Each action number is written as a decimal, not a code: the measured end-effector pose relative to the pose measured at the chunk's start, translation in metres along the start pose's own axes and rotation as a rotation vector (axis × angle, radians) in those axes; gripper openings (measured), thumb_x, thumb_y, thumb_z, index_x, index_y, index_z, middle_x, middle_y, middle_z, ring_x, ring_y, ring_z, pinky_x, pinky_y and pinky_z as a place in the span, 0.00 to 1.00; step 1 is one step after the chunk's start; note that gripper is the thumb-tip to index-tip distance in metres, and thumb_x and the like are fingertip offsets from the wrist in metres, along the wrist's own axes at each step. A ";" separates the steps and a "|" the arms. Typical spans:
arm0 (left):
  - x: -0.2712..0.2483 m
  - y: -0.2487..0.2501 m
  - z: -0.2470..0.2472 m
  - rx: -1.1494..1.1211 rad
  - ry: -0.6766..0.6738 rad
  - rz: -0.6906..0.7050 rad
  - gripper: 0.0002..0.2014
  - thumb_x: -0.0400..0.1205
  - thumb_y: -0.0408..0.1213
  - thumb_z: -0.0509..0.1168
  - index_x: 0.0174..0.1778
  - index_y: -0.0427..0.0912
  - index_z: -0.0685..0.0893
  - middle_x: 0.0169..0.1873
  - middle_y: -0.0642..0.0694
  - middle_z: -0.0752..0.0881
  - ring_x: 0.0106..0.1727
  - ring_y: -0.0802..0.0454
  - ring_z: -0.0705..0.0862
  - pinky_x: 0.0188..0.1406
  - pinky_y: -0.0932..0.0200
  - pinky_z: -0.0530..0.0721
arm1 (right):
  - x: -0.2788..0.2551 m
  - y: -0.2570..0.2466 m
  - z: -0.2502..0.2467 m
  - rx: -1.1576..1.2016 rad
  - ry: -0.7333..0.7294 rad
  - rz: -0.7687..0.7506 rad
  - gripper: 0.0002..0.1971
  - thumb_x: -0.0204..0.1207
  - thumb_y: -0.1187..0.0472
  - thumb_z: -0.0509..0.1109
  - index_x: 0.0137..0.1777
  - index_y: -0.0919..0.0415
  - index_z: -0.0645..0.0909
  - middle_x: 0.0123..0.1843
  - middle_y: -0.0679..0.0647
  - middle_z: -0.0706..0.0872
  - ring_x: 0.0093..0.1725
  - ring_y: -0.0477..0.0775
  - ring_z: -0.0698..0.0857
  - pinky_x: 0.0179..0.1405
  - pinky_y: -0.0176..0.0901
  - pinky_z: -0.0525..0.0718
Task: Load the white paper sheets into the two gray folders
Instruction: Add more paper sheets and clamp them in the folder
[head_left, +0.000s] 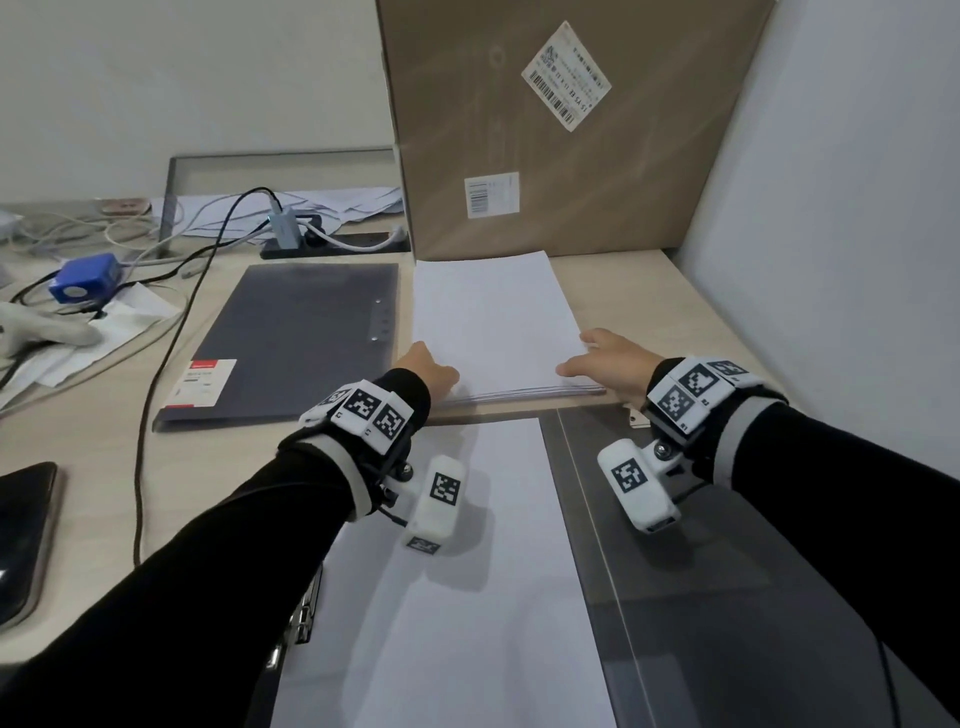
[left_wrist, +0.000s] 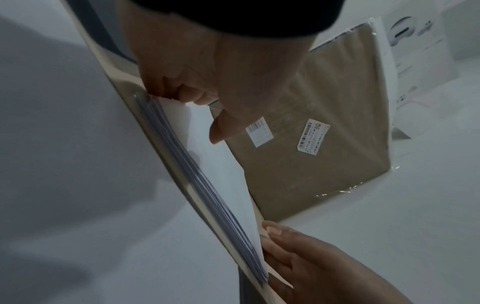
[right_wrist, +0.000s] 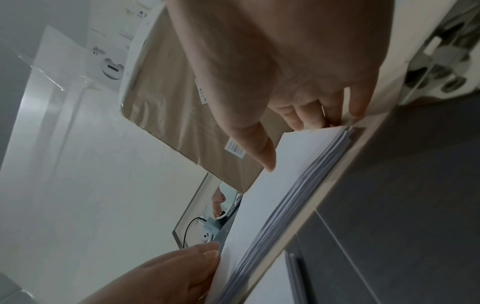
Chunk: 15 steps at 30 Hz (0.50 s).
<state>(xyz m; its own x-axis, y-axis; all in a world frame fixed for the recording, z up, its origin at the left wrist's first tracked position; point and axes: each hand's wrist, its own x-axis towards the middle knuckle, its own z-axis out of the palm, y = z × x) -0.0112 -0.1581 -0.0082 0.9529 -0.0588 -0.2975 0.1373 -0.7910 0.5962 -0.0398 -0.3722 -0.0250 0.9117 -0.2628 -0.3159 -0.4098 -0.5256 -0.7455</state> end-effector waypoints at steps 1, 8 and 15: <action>0.000 0.000 0.001 0.026 -0.010 0.005 0.27 0.83 0.36 0.59 0.77 0.31 0.63 0.74 0.37 0.72 0.72 0.41 0.74 0.51 0.60 0.69 | 0.000 0.000 0.000 0.000 -0.007 0.003 0.40 0.74 0.57 0.72 0.82 0.64 0.56 0.83 0.56 0.63 0.81 0.56 0.65 0.79 0.50 0.65; -0.003 0.002 0.004 -0.004 -0.001 -0.003 0.22 0.83 0.37 0.59 0.70 0.29 0.70 0.36 0.48 0.73 0.50 0.47 0.71 0.48 0.61 0.67 | -0.007 -0.001 -0.003 -0.022 -0.059 0.033 0.45 0.68 0.49 0.74 0.82 0.61 0.57 0.82 0.54 0.65 0.79 0.57 0.67 0.77 0.55 0.68; -0.006 0.005 -0.001 -0.101 0.022 -0.027 0.26 0.84 0.36 0.58 0.77 0.31 0.63 0.64 0.37 0.76 0.65 0.41 0.76 0.60 0.54 0.73 | -0.010 -0.002 -0.002 -0.047 -0.070 0.049 0.46 0.69 0.46 0.73 0.82 0.63 0.55 0.81 0.55 0.66 0.79 0.58 0.68 0.78 0.55 0.68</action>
<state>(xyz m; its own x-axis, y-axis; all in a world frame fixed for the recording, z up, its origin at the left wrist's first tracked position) -0.0157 -0.1614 -0.0026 0.9539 -0.0242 -0.2990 0.1886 -0.7268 0.6605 -0.0479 -0.3704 -0.0195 0.8895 -0.2334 -0.3929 -0.4538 -0.5514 -0.7000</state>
